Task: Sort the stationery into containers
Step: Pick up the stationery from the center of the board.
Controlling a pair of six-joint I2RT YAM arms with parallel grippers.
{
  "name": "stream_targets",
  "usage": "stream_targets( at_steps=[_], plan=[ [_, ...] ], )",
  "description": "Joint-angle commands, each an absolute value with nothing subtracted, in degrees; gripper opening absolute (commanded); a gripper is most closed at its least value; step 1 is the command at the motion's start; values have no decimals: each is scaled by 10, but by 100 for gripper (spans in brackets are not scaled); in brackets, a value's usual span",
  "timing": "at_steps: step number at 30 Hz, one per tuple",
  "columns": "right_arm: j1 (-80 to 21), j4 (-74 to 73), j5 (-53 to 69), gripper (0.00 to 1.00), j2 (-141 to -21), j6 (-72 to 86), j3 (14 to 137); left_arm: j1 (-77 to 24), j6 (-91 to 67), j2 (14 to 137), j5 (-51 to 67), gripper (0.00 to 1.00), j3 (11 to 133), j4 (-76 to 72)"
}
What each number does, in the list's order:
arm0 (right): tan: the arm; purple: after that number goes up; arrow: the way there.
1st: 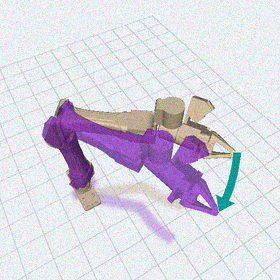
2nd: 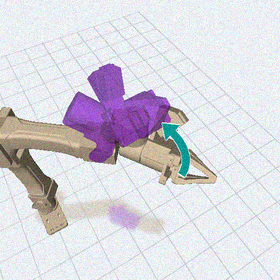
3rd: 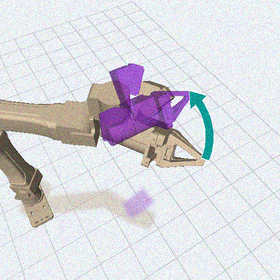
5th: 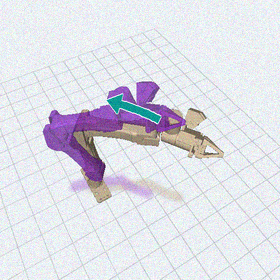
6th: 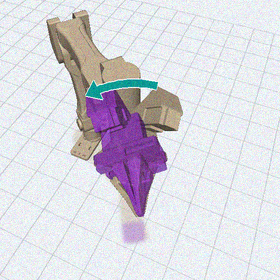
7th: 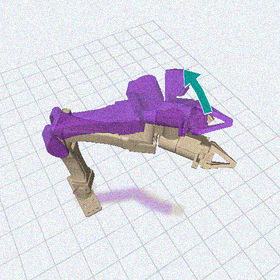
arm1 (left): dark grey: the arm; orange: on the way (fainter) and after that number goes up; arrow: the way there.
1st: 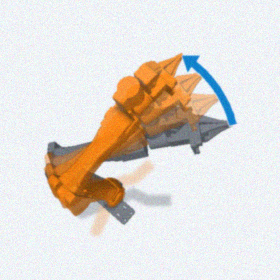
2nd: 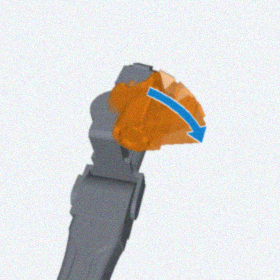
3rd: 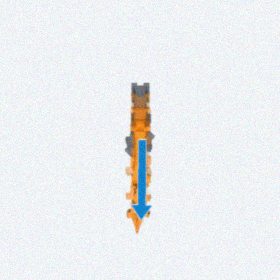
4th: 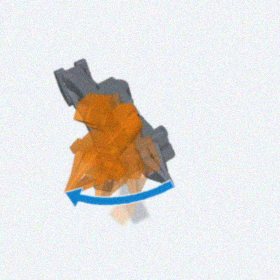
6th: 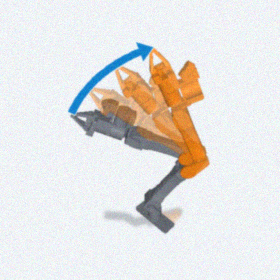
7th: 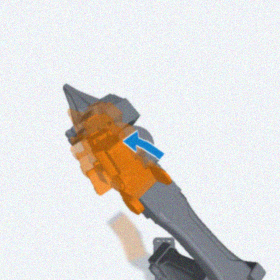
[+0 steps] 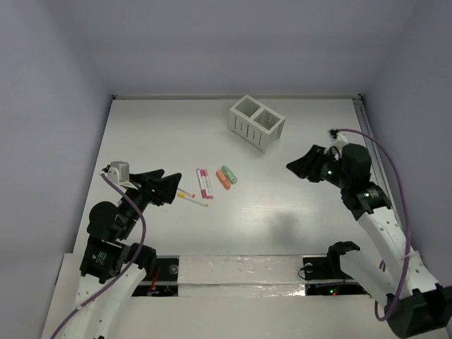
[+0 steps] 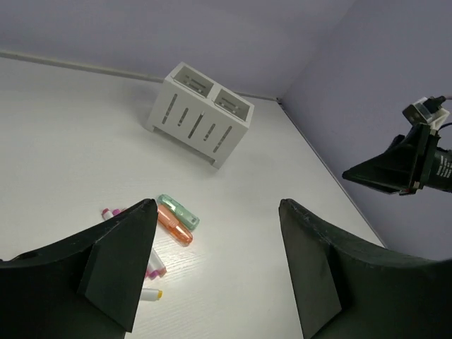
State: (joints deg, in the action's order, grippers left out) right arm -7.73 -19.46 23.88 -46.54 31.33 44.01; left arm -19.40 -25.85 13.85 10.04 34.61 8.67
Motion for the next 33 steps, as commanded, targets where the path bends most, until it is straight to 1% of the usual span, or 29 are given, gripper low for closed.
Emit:
stream_targets(
  at_steps=[1, 2, 4, 5, 6, 7, 8, 10, 11, 12, 13, 14, 16, 18, 19, 20, 21, 22, 24, 26, 27, 28, 30, 33],
  plan=[
    [-258, -121, 147, 43, -519, 302, 488, -196, -247, 147, 108, 66, 358, 68],
    [-258, -121, 146, 43, -519, 302, 501, -196, -247, 147, 108, 66, 358, 68],
    [-334, -119, 87, 23, -588, 284, 524, -196, -248, 141, 103, 63, 357, 69],
    [-351, -116, 75, 16, -611, 280, 536, -196, -247, 139, 102, 61, 357, 70],
    [-363, -113, 65, 3, -652, 267, 555, -196, -248, 134, 99, 55, 353, 67],
    [-371, -112, 53, 0, -670, 261, 565, -196, -249, 133, 101, 52, 352, 65],
    [-378, -112, 46, 0, -687, 256, 573, -196, -249, 131, 102, 48, 352, 64],
    [-378, -119, 14, 0, -732, 239, 597, -196, -250, 131, 98, 35, 352, 68],
    [-383, -122, 5, 0, -747, 234, 605, -196, -250, 132, 95, 28, 352, 69],
    [-383, -134, 4, 0, -764, 227, 612, -196, -250, 131, 89, 10, 352, 70],
    [-383, -147, -25, 0, -801, 210, 635, -196, -251, 132, 84, 2, 352, 72],
    [-383, -159, -41, 0, -822, 204, 648, -196, -253, 133, 78, 0, 352, 75],
    [-383, -193, -82, 0, -859, 186, 682, -196, -253, 135, 69, 0, 355, 79],
    [-383, -203, -98, 0, -905, 179, 695, -196, -251, 133, 69, 0, 355, 79],
    [-383, -206, -103, 5, -920, 173, 702, -196, -251, 129, 69, 0, 354, 79],
    [-383, -208, -105, 13, -950, 171, 720, -196, -253, 127, 69, 1, 354, 78],
    [-383, -216, -102, 27, -965, 168, 729, -196, -254, 127, 67, 7, 352, 77],
    [-383, -218, -84, 33, -979, 160, 738, -196, -254, 127, 69, 10, 352, 77],
    [-383, -230, -74, 43, -1020, 157, 768, -196, -254, 129, 72, 15, 352, 76],
    [-383, -229, -50, 47, -1039, 154, 779, -196, -253, 131, 76, 20, 352, 76],
    [-383, -224, -47, 52, -1045, 153, 783, -196, -253, 131, 76, 25, 352, 76],
    [-388, -224, -42, 55, -1056, 152, 786, -196, -254, 130, 77, 27, 352, 74],
    [-394, -220, -39, 56, -1065, 148, 791, -196, -254, 129, 78, 32, 351, 73],
    [-407, -225, -40, 56, -1090, 140, 809, -196, -254, 129, 80, 34, 351, 72]
  ],
)
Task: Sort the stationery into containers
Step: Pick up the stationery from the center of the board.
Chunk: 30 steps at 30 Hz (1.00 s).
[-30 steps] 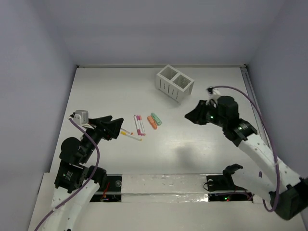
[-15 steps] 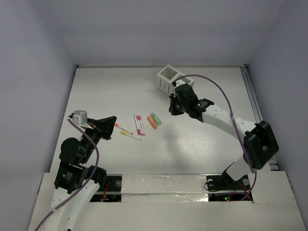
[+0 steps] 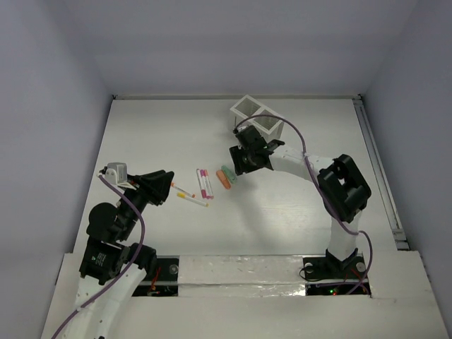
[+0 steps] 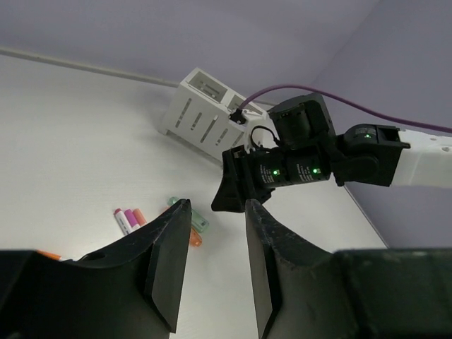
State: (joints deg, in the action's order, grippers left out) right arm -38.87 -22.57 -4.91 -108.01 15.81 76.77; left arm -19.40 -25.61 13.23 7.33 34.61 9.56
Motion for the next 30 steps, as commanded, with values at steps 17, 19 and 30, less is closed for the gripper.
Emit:
stream_targets(
  at_steps=[17, 19, 30],
  plan=[
    [-428, -258, -54, 55, -1191, 130, 893, -196, -255, 120, 81, 35, 350, 71],
    [-428, -269, -59, 54, -1205, 128, 911, -196, -255, 120, 82, 35, 350, 70],
    [-428, -313, -119, 49, -1254, 120, 960, -196, -253, 116, 83, 36, 350, 70]
  ],
)
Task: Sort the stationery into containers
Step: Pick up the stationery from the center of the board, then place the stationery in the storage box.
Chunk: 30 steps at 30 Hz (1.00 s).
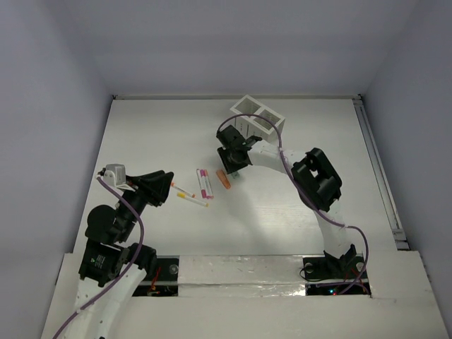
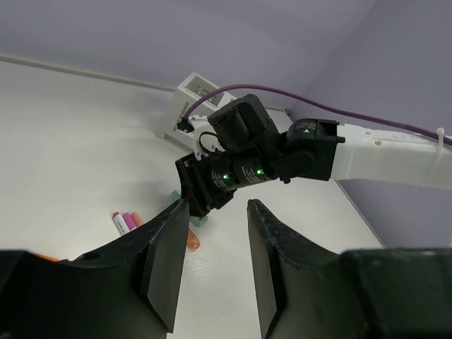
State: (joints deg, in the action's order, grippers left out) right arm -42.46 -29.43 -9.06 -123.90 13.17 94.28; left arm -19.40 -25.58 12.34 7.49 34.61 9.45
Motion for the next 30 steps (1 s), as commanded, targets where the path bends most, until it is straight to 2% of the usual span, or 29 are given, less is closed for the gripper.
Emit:
stream_targets(
  at_steps=[1, 3, 7, 13, 17, 22, 30],
  plan=[
    [-428, -313, -119, 41, -1254, 120, 961, -196, -254, 115, 82, 35, 350, 70],
    [-428, -311, -123, 23, -1251, 122, 962, -196, -254, 114, 82, 36, 350, 71],
    [-428, -308, -126, 13, -1236, 128, 969, -196, -254, 113, 82, 35, 350, 70],
    [-433, -251, -145, 7, -1156, 131, 971, -196, -254, 113, 83, 36, 349, 69],
    [-428, -228, -205, 7, -1099, 115, 1007, -196, -254, 115, 84, 36, 349, 69],
    [-370, -190, -243, 8, -1078, 91, 1041, -196, -254, 115, 87, 36, 349, 69],
    [-265, -143, -197, 8, -1085, 88, 1027, -196, -250, 121, 83, 36, 366, 62]
  ],
)
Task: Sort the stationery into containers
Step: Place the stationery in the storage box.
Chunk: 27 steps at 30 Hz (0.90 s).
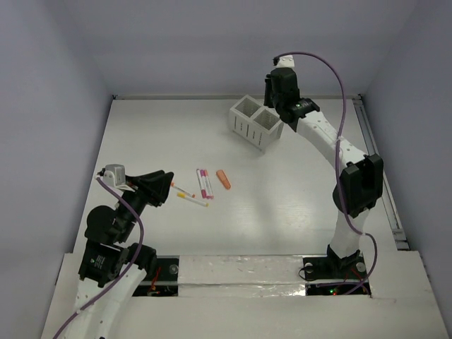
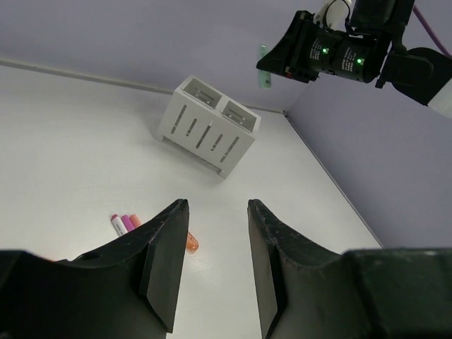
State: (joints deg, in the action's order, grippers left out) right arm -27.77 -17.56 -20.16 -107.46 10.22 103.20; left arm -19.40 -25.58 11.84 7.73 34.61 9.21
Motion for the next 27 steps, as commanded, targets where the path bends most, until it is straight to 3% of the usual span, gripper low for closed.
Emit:
stream_targets(
  at_steps=[1, 14, 27],
  plan=[
    [-265, -137, -199, 8, -1088, 83, 1025, -196, -247, 133, 82, 36, 373, 62],
    [-260, -93, -196, 10, -1107, 78, 966, -207, -161, 217, 36, 38, 425, 15],
    [-260, -91, -208, 25, -1116, 81, 950, -207, -150, 232, 40, 39, 411, 21]
  ],
)
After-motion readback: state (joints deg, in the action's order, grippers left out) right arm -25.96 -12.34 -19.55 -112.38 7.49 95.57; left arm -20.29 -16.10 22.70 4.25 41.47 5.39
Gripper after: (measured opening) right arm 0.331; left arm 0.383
